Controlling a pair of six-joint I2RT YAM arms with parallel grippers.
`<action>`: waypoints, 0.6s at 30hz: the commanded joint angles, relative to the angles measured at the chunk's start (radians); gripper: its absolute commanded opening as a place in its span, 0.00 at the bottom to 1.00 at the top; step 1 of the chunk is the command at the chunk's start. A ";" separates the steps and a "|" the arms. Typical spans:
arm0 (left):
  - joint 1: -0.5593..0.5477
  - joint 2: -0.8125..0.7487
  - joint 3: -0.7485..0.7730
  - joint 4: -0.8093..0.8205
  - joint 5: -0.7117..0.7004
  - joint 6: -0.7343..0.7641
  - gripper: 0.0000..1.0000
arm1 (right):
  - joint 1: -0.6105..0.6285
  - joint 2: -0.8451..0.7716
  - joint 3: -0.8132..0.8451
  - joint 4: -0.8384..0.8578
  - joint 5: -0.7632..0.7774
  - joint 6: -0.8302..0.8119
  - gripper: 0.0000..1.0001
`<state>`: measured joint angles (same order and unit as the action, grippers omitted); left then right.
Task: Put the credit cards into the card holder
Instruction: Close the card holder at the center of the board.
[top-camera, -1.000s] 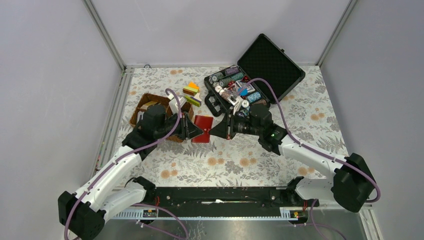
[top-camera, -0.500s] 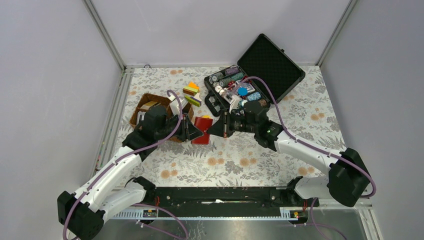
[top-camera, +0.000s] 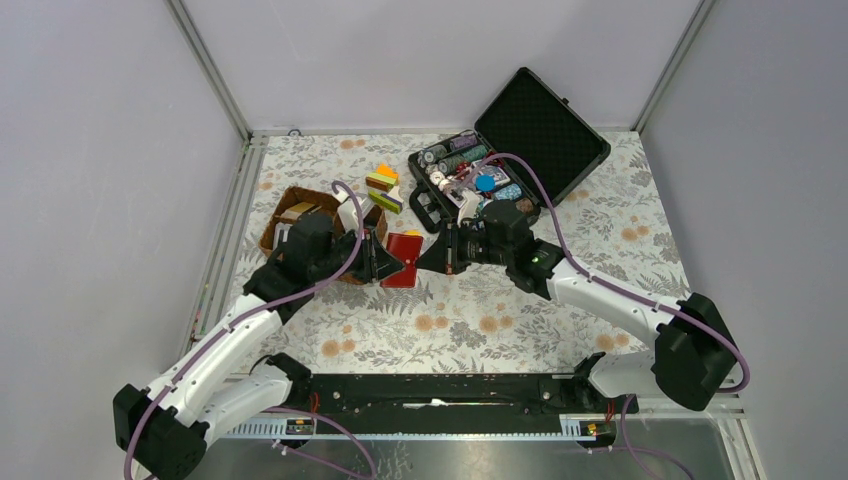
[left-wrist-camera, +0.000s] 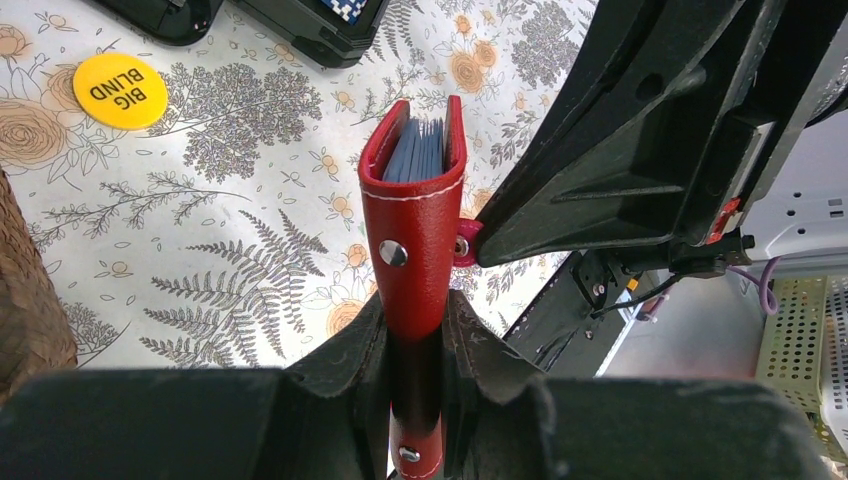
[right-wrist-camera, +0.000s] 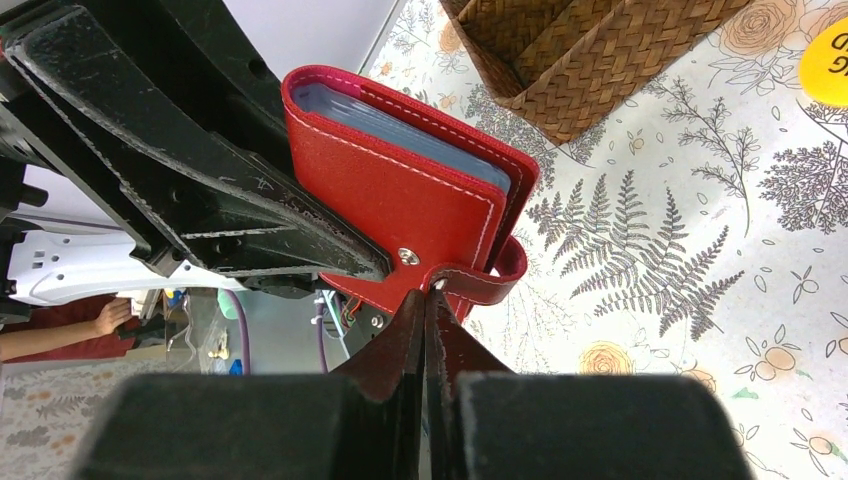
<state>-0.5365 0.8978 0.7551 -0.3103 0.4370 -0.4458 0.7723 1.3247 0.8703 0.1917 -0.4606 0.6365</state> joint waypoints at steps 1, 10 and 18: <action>-0.009 -0.010 0.043 0.051 0.028 0.002 0.00 | 0.007 0.012 0.037 0.023 0.003 0.001 0.00; -0.019 0.024 0.047 0.050 0.060 -0.001 0.00 | 0.020 0.028 0.049 0.071 -0.040 0.010 0.00; -0.023 0.039 0.050 0.045 0.064 0.001 0.00 | 0.028 0.032 0.053 0.081 -0.047 0.012 0.00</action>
<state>-0.5465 0.9321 0.7551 -0.3248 0.4438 -0.4446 0.7837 1.3533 0.8703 0.2001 -0.4904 0.6441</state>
